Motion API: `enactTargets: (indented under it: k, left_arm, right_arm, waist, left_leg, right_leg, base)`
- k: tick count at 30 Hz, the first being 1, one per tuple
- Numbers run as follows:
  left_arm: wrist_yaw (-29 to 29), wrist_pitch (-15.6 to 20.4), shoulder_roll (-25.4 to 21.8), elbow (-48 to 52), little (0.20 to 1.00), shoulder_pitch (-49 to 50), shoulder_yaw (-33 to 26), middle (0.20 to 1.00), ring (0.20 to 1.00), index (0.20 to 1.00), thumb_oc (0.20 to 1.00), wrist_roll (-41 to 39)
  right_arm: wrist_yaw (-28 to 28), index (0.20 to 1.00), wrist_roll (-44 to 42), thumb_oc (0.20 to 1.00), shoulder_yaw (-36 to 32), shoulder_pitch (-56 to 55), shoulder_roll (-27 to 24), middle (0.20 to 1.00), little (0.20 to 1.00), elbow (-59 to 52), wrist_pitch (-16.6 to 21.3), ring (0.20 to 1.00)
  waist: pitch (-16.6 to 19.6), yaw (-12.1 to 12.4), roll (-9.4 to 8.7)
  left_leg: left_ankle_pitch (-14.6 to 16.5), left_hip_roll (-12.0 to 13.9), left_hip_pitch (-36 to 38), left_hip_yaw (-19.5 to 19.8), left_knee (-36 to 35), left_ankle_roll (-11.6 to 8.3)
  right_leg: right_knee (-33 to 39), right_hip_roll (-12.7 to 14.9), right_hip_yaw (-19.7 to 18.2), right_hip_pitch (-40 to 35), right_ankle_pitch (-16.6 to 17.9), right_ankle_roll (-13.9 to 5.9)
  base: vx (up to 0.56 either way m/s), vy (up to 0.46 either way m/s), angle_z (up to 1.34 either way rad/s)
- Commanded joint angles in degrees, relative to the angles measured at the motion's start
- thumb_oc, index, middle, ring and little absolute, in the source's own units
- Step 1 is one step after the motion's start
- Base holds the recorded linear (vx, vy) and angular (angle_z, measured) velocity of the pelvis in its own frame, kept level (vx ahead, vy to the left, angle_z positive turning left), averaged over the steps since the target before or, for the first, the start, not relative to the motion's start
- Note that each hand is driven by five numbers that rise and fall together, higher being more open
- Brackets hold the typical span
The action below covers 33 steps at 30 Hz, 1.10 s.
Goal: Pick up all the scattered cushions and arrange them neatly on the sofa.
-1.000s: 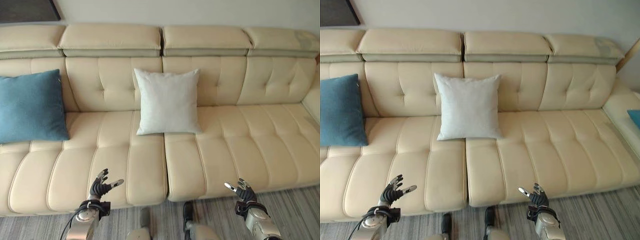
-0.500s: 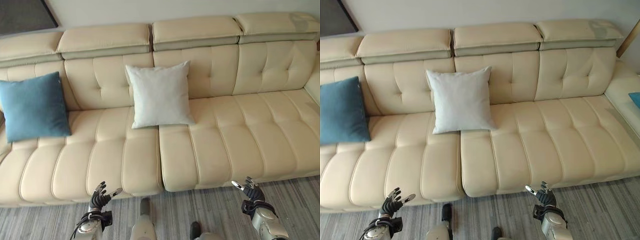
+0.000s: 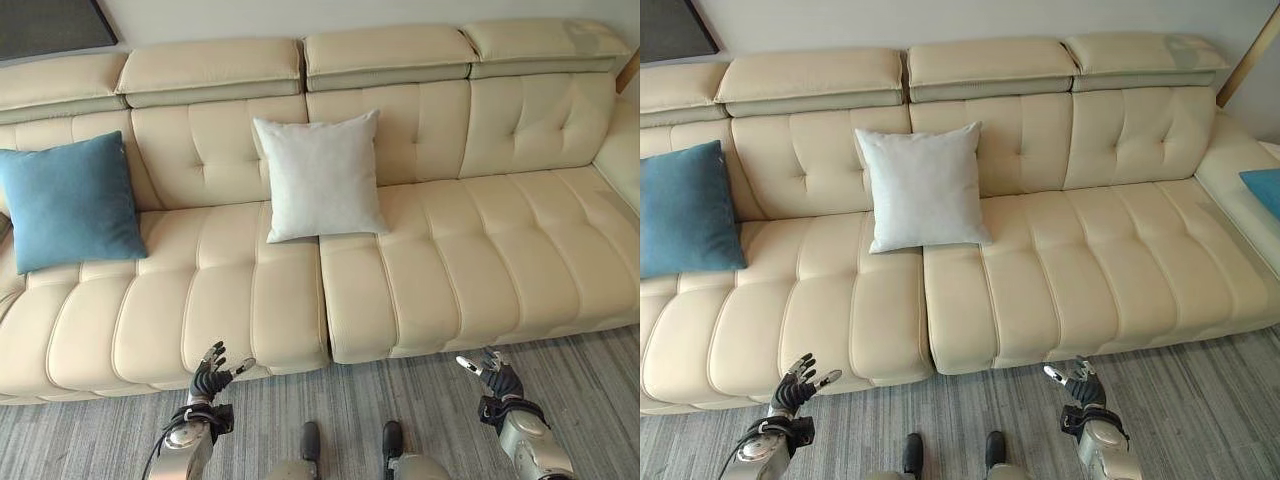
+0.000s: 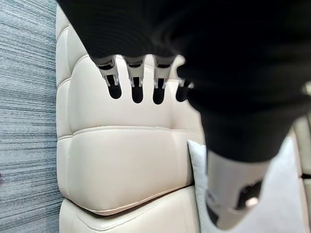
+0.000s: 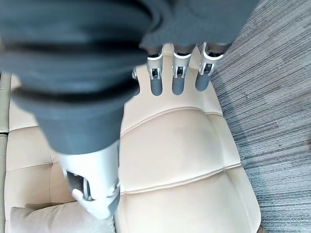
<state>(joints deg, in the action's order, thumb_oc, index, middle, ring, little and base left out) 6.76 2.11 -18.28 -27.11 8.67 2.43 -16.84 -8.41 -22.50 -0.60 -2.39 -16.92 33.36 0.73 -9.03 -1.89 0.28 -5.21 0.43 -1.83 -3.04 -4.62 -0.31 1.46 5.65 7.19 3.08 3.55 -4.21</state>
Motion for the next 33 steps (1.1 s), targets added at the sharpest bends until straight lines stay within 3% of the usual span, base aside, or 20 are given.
enactTargets:
  k: [1, 7, 8, 9, 11, 12, 17, 19, 20, 22, 25, 26, 30, 33]
  left_arm:
    - [-0.9, 0.7, -1.9, 2.4, 1.0, -0.4, -0.4, 1.0, 1.0, 1.0, 1.0, 2.6]
    - [-2.2, 0.2, -2.8, 0.4, 1.0, -3.9, 2.2, 1.0, 1.0, 1.0, 1.0, 5.8]
    - [-2.5, 0.3, -3.0, 0.3, 1.0, -4.7, 2.8, 1.0, 1.0, 1.0, 1.0, 6.5]
    - [-2.5, 0.3, -3.0, 0.3, 1.0, -4.7, 2.8, 1.0, 1.0, 1.0, 1.0, 6.5]
    - [-3.0, 0.1, -3.1, 1.1, 1.0, -4.7, 3.2, 1.0, 1.0, 1.0, 1.0, 7.2]
    - [-3.0, 0.1, -3.1, 1.2, 1.0, -4.7, 3.2, 1.0, 1.0, 1.0, 1.0, 7.2]
    - [-3.1, 0.1, -2.5, 1.6, 1.0, -5.6, 3.3, 1.0, 1.0, 1.0, 1.0, 6.5]
    - [-3.5, -0.1, -2.5, 1.9, 1.0, -6.3, 3.9, 1.0, 1.0, 1.0, 1.0, 6.9]
    - [-3.4, 0.2, -2.3, 1.9, 1.0, -6.8, 3.8, 1.0, 1.0, 1.0, 1.0, 6.6]
    - [-3.4, 0.4, -2.3, 2.1, 1.0, -6.9, 3.9, 1.0, 1.0, 1.0, 1.0, 6.2]
    - [-2.8, 0.8, -1.9, 2.7, 1.0, -6.8, 3.9, 1.0, 1.0, 1.0, 1.0, 5.5]
    - [-2.0, 1.3, -1.0, 2.9, 1.0, -6.6, 4.0, 1.0, 1.0, 1.0, 1.0, 4.2]
    - [-1.7, 1.4, -0.1, 3.0, 1.0, -5.8, 4.1, 1.0, 1.0, 1.0, 1.0, 3.9]
    - [-1.7, 1.2, 0.5, 3.1, 1.0, -4.9, 4.3, 1.0, 1.0, 1.0, 1.0, 3.7]
  right_arm:
    - [-0.1, 1.0, 0.2, 1.0, 0.1, 0.2, -0.8, 1.0, 1.0, -2.9, 2.0, 1.0]
    - [-1.2, 1.0, 1.2, 1.0, -0.7, 0.2, 0.3, 1.0, 1.0, -2.5, 1.0, 1.0]
    - [-1.3, 1.0, 1.8, 1.0, -0.8, 0.3, 0.5, 1.0, 1.0, -2.5, 0.9, 1.0]
    - [-1.3, 1.0, 1.8, 1.0, -0.8, 0.4, 0.5, 1.0, 1.0, -2.5, 0.9, 1.0]
    - [-1.5, 1.0, 2.9, 1.0, -0.7, -0.2, 0.6, 1.0, 1.0, -3.1, 1.0, 1.0]
    - [-1.6, 1.0, 2.9, 1.0, -0.7, -0.2, 0.6, 1.0, 1.0, -3.2, 0.9, 1.0]
    - [-2.1, 1.0, 3.8, 1.0, -0.3, -0.2, 0.2, 1.0, 1.0, -2.2, 0.8, 1.0]
    - [-1.9, 1.0, 3.5, 1.0, -0.2, -0.8, 0.3, 1.0, 1.0, -2.4, 0.7, 1.0]
    - [-1.6, 1.0, 3.2, 1.0, 0.3, -0.9, 0.1, 1.0, 1.0, -2.6, 0.8, 1.0]
    - [-1.4, 1.0, 3.1, 1.0, 0.7, -1.1, -0.3, 1.0, 1.0, -3.3, 0.9, 1.0]
    - [-1.2, 1.0, 3.1, 1.0, 1.7, -0.8, -1.3, 1.0, 1.0, -4.2, 1.1, 1.0]
    - [-1.1, 1.0, 3.7, 1.0, 2.6, 0.0, -2.0, 1.0, 1.0, -4.3, 0.9, 1.0]
    - [-0.7, 1.0, 4.0, 1.0, 2.8, 0.5, -2.3, 1.0, 1.0, -4.8, 1.0, 1.0]
    - [-0.6, 1.0, 4.3, 1.0, 3.4, 0.8, -2.6, 1.0, 1.0, -4.3, 1.0, 1.0]
  waist:
    - [1.6, -1.4, -0.65]
    - [-0.2, -4.1, -0.31]
    - [-0.9, -4.3, 0.02]
    - [-0.8, -4.2, -0.03]
    - [-0.6, -3.9, 0.82]
    - [-0.6, -3.8, 0.8]
    - [-0.1, -3.6, 0.59]
    - [0.3, -4.3, 0.32]
    - [0.3, -5.0, 0.17]
    - [0.0, -5.3, -0.04]
    - [-0.9, -4.8, -0.17]
    - [-1.6, -3.5, 0.08]
    - [-1.5, -1.9, -0.72]
    - [-1.7, -0.2, -0.24]
  left_leg:
    - [7.8, 1.0, 2.1, -1.0, 1.7, -1.92]
    - [8.2, 0.4, 1.8, -8.2, 0.2, -0.37]
    - [8.3, 1.2, 1.8, -12.1, 0.1, -0.33]
    - [8.2, 1.1, 1.6, -12.2, 0.0, -0.32]
    - [9.2, 2.6, 3.2, -17.3, 0.2, -0.83]
    - [9.2, 2.6, 3.3, -17.4, 0.2, -0.84]
    - [10.7, 3.7, 4.8, -24.2, 3.1, -1.11]
    - [11.5, 4.4, 5.3, -25.4, 4.9, -1.99]
    - [12.7, 6.4, 4.9, -26.6, 10.4, -3.04]
    - [13.5, 7.9, 4.5, -26.9, 14.2, -3.42]
    - [14.0, 10.6, 2.9, -25.1, 22.7, -3.93]
    - [11.9, 9.7, 0.3, -18.9, 27.4, -4.37]
    - [12.1, 6.9, -4.2, -12.2, 23.9, -3.13]
    - [8.9, 4.6, -6.2, -5.6, 16.9, -3.59]
  right_leg:
    - [-1.1, -1.7, 0.1, -0.3, -5.8, -1.18]
    - [-5.5, 0.0, -2.3, 6.3, -3.8, -3.82]
    - [-8.0, 1.8, 1.7, 7.9, -3.8, -3.8]
    - [-7.9, 1.8, 1.7, 8.2, -3.6, -3.77]
    - [-10.5, 4.9, 12.0, 6.6, -6.2, -3.3]
    - [-10.6, 4.9, 12.0, 6.6, -6.3, -3.3]
    - [-10.1, 7.1, 21.0, 5.5, -5.5, -3.2]
    - [-7.7, 6.4, 21.0, 4.3, -5.9, -2.85]
    - [-6.5, 5.3, 19.6, 3.3, -6.5, -2.37]
    - [-6.3, 4.8, 18.8, 2.6, -7.2, -1.75]
    - [-6.1, 3.3, 16.9, 1.3, -8.8, -0.11]
    - [-5.9, 1.7, 14.6, 0.2, -9.9, 1.0]
    - [-4.3, 2.0, 10.6, -0.7, -9.2, 0.66]
    - [-3.6, 0.8, 7.7, -2.0, -9.4, 0.39]
  base:
    - [-0.12, 0.127, -0.32]
    - [-0.17, 0.126, -0.65]
    - [-0.15, 0.061, -1.43]
    - [-0.15, 0.023, -1.83]
    - [0.0, 0.007, -1.94]
    - [0.04, -0.013, -1.53]
    - [0.03, -0.091, -1.21]
    - [0.15, -0.262, -0.93]
    - [0.16, -0.244, -0.11]
    - [0.14, -0.199, -0.22]
    - [0.13, -0.148, -0.58]
    - [0.23, -0.17, -0.63]
    - [0.13, -0.025, -0.99]
    - [0.18, 0.029, -0.42]
